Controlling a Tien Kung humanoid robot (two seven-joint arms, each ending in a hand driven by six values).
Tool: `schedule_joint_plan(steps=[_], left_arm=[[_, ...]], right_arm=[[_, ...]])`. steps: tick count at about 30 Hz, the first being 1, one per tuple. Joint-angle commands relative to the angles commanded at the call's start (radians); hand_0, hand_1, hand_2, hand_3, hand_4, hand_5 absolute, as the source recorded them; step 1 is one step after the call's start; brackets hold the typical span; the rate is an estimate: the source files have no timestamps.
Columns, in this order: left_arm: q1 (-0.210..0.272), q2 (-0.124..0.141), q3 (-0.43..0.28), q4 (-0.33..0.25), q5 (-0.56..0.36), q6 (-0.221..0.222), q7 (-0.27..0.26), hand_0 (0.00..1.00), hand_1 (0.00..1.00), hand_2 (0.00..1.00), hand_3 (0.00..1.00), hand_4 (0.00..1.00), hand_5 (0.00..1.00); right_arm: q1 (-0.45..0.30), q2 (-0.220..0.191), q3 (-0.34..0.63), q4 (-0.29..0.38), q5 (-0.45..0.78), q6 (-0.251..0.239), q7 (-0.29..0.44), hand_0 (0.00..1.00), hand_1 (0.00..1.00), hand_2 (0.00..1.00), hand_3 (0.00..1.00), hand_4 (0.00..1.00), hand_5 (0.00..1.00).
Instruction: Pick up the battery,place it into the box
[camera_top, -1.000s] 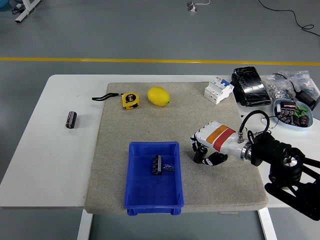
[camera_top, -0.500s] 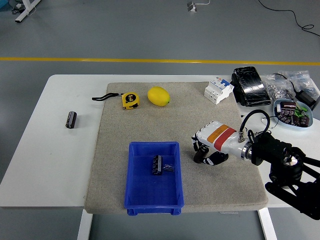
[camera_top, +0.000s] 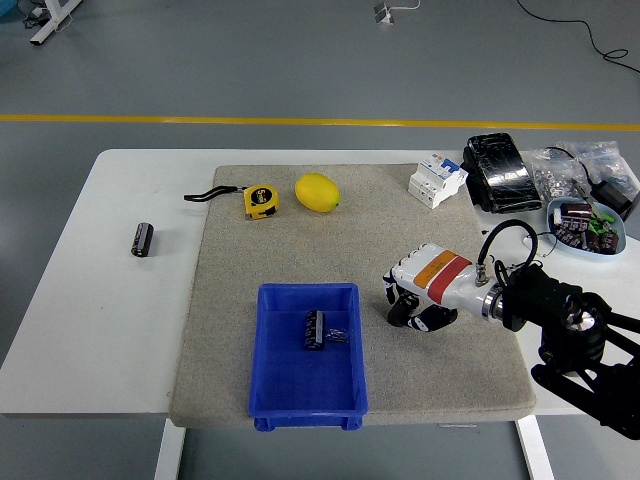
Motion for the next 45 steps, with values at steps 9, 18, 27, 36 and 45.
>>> schedule_joint_plan(steps=[9,18,27,36,45], left_arm=[[0.000,-0.001,0.000,0.000,0.001,0.000,0.000,0.684,0.641,0.691,0.620,0.627,0.675],[0.001,-0.001,0.001,0.000,-0.001,0.000,-0.001,0.684,0.642,0.691,0.620,0.627,0.675],[0.000,-0.001,-0.001,0.000,0.003,-0.001,-0.001,0.685,0.639,0.691,0.620,0.627,0.675],[0.003,-0.001,-0.004,0.000,0.009,-0.003,0.001,0.684,0.641,0.691,0.620,0.627,0.675],[0.006,-0.003,-0.006,0.000,0.012,-0.003,0.003,0.684,0.643,0.693,0.619,0.627,0.675]], right_arm=[[0.000,-0.001,0.000,0.002,-0.003,0.006,0.005,0.347,0.376,0.460,0.481,0.732,0.002],[0.001,0.000,0.000,0.003,-0.006,0.011,0.008,0.353,0.377,0.459,0.482,0.720,0.002],[0.001,-0.001,0.002,0.006,-0.012,0.020,0.014,0.364,0.381,0.462,0.490,0.722,0.002],[0.001,0.002,0.002,0.012,-0.001,0.027,0.018,0.361,0.390,0.474,0.510,0.788,0.002],[-0.008,-0.003,0.037,0.030,-0.001,0.051,0.007,0.341,0.427,0.552,0.633,0.979,0.126]])
